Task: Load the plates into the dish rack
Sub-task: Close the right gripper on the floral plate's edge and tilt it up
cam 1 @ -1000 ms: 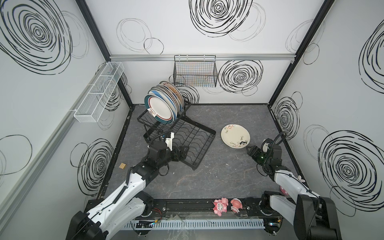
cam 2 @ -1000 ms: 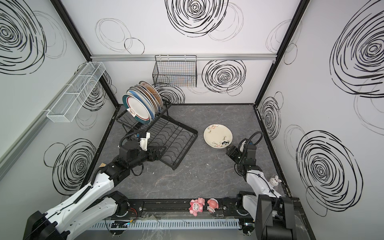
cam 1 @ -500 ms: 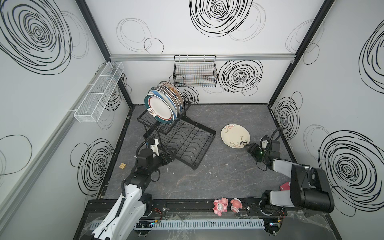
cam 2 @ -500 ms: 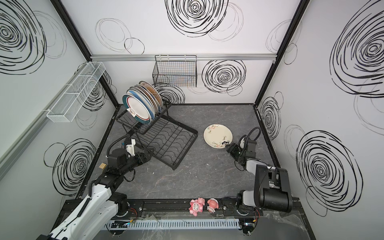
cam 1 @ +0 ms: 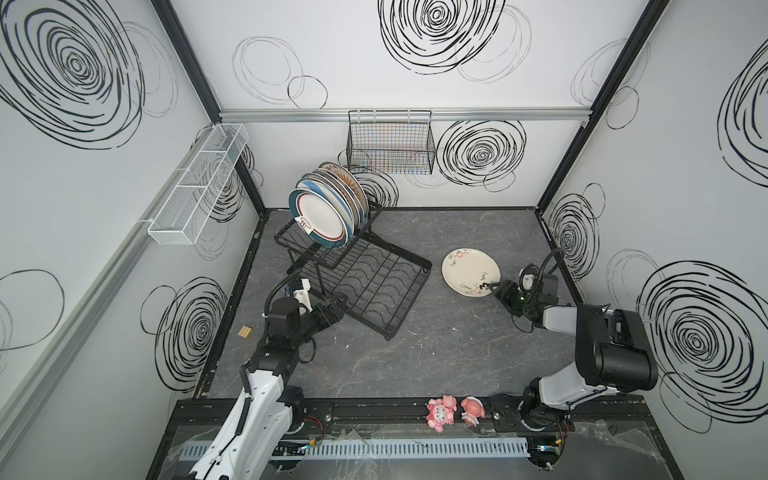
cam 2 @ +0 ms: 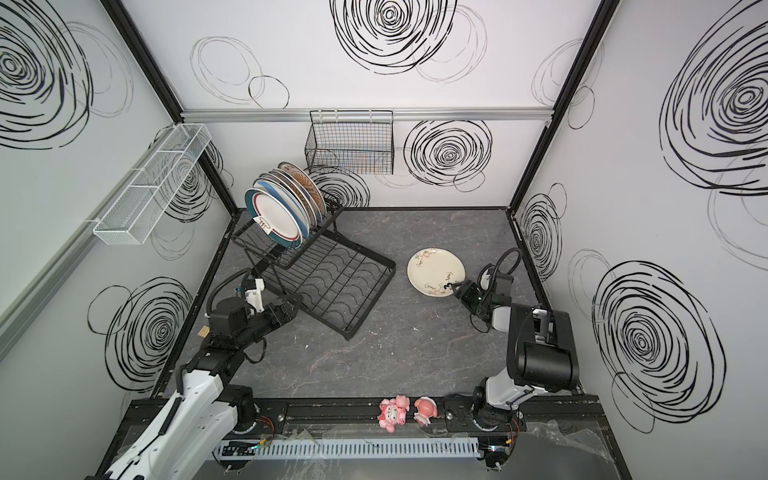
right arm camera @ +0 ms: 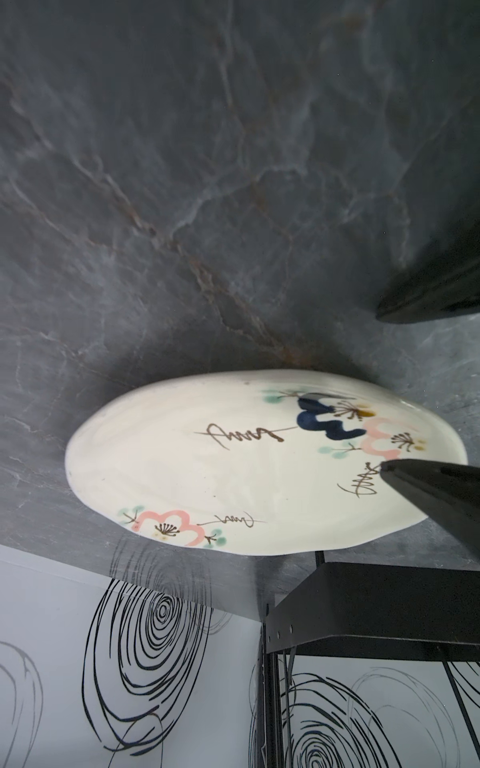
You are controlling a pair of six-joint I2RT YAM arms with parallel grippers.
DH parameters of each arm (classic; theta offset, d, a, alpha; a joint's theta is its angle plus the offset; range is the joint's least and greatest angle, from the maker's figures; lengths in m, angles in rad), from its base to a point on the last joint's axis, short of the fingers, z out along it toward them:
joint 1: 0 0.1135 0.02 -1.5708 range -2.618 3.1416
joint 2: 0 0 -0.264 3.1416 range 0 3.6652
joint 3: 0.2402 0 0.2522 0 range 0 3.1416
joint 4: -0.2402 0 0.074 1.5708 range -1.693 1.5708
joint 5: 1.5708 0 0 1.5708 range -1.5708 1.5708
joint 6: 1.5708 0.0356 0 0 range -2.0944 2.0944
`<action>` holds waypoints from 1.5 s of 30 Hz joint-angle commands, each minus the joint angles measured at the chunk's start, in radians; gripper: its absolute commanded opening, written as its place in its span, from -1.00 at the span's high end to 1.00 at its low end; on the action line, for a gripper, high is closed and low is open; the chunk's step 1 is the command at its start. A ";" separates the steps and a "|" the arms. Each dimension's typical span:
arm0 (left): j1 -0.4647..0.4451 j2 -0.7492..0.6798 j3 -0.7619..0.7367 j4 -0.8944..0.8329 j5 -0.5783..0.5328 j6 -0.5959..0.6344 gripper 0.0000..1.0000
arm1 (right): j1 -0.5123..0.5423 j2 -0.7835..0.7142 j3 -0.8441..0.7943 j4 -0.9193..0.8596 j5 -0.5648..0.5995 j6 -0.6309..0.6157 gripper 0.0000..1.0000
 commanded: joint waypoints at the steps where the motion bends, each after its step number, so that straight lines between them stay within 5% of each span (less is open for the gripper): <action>1: 0.017 0.005 0.021 0.026 0.021 0.008 -0.92 | -0.005 0.038 0.033 -0.011 0.011 -0.025 -0.14; 21: 0.072 0.030 0.031 0.039 0.064 0.007 -0.92 | -0.006 0.194 0.100 0.003 -0.040 -0.019 0.24; 29: 0.087 0.049 0.048 0.033 0.095 0.023 -0.92 | -0.008 0.216 0.111 0.032 -0.057 -0.010 0.61; 45: 0.115 0.073 0.062 0.017 0.094 0.028 -0.92 | -0.011 0.004 0.168 -0.070 -0.050 -0.044 1.00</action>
